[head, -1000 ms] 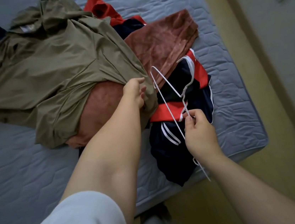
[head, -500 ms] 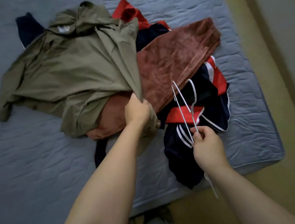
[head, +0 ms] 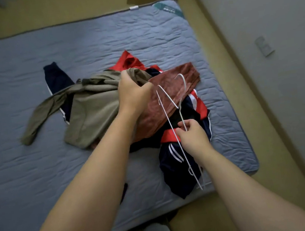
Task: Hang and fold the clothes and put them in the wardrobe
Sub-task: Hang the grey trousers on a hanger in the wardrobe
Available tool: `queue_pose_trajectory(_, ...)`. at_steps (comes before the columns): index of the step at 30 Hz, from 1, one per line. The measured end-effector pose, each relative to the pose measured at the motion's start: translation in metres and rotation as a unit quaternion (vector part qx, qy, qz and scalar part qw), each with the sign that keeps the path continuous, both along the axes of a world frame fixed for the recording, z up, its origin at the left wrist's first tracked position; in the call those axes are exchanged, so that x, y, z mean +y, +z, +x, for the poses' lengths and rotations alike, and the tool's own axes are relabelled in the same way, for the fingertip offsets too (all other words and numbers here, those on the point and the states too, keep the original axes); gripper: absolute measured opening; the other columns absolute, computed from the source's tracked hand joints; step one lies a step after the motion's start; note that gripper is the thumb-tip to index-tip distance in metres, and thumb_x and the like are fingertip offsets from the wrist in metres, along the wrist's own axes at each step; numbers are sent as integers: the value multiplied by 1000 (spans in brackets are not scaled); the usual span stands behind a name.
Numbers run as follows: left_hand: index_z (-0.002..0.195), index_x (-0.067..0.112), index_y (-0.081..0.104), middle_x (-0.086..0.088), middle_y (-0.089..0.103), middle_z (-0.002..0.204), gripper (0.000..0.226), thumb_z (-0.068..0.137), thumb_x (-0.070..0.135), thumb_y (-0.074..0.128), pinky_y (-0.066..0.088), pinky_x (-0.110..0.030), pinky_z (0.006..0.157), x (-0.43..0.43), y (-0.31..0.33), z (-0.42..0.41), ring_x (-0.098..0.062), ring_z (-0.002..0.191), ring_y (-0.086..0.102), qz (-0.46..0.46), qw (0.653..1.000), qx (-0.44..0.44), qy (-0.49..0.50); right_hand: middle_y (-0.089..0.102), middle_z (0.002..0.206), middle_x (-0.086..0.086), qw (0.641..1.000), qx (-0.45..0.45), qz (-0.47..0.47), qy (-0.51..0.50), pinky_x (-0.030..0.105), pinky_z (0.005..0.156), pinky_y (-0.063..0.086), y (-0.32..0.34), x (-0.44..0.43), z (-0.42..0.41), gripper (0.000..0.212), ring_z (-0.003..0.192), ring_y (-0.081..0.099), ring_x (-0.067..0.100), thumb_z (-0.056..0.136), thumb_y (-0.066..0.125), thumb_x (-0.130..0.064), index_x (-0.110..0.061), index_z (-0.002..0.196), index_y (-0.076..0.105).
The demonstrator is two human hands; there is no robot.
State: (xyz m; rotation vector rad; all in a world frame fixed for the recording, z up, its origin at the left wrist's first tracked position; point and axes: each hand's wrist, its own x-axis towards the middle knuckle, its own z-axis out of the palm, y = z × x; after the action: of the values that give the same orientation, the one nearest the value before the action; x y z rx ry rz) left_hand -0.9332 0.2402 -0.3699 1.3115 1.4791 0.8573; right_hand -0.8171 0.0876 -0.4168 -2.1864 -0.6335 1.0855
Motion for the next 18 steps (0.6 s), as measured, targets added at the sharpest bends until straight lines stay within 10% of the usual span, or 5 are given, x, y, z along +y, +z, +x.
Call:
queue_pose_trajectory(9, 93, 20, 47, -3, 59, 84, 48, 58, -10, 62, 58, -58, 70, -18, 132, 51, -21, 79, 61, 26, 965, -190, -176, 57, 102, 6, 997, 29, 15, -75, 32, 74, 50, 58, -21, 26, 45, 84, 57, 17, 79, 72, 2, -14, 105, 38)
queue_pose_trajectory(13, 107, 3, 49, -20, 55, 96, 59, 53, -21, 53, 55, -56, 78, -39, 181, 73, -39, 89, 58, -86, 878, -385, -272, 48, 96, 2, 996, -31, 6, -81, 22, 72, 47, 74, -35, 49, 58, 89, 53, 18, 66, 87, 1, -14, 96, 39)
queue_pose_trajectory(18, 112, -1, 49, -23, 55, 97, 43, 71, -12, 53, 51, -47, 89, -52, 186, 74, -38, 91, 57, -260, 777, -467, -333, 54, 114, 2, 993, -51, 37, -100, 29, 84, 46, 75, -43, 59, 81, 99, 57, 17, 74, 87, -12, -7, 138, 38)
